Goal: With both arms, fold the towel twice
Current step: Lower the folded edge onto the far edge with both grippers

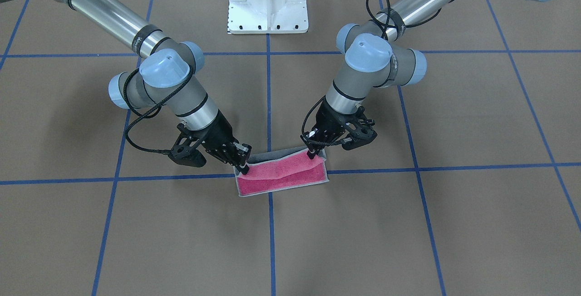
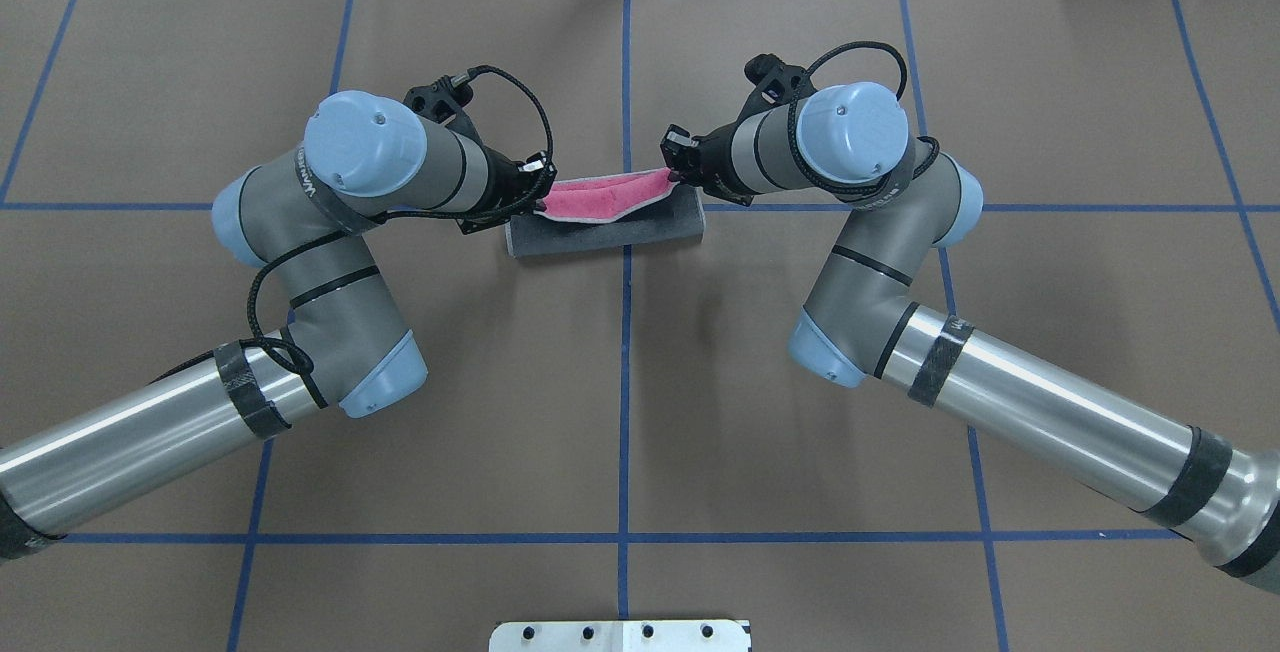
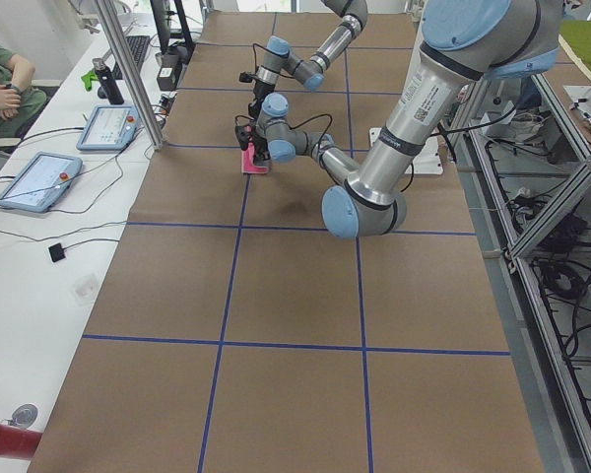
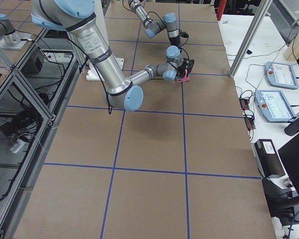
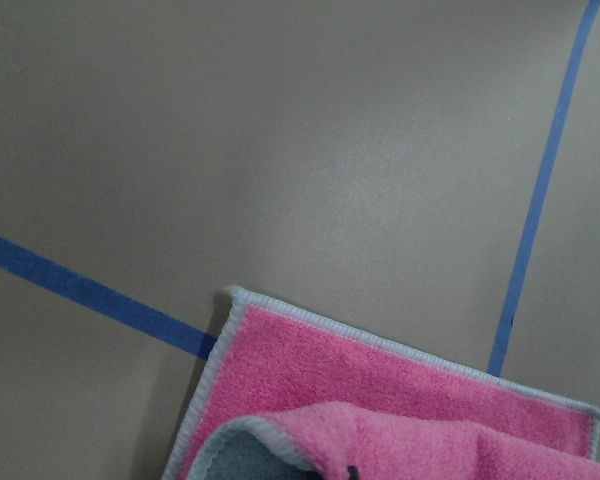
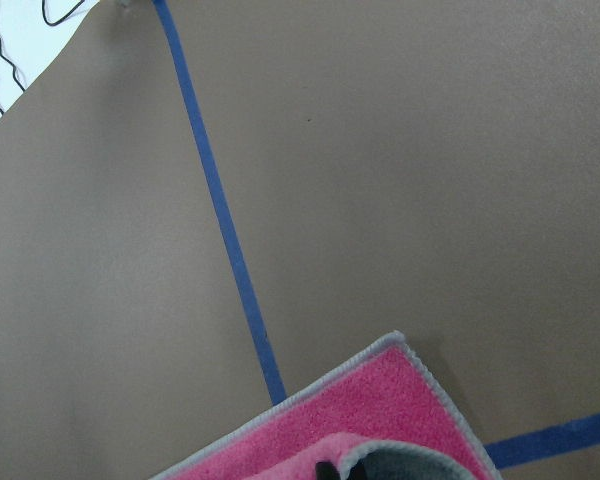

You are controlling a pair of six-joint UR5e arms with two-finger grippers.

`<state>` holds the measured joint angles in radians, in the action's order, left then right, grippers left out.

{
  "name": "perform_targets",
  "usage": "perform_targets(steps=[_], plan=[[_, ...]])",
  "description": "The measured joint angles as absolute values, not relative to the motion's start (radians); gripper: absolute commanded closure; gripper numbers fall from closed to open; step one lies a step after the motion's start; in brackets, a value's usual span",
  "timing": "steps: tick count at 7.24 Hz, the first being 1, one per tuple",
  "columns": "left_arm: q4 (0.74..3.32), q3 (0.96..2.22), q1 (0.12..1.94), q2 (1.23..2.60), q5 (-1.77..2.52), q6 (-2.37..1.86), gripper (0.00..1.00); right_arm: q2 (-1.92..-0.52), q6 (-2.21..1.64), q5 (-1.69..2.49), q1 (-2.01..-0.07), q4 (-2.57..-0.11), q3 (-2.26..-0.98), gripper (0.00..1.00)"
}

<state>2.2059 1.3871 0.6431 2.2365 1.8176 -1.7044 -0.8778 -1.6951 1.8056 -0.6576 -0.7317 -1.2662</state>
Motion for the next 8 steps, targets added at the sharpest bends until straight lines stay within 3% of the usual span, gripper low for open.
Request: perform_targets(steps=[8], plan=[[2.207,1.371,0.643,2.237,1.818,-1.703,1.00,-0.886,-1.692,1.797,-0.650,-0.731,-1.258,1.00]])
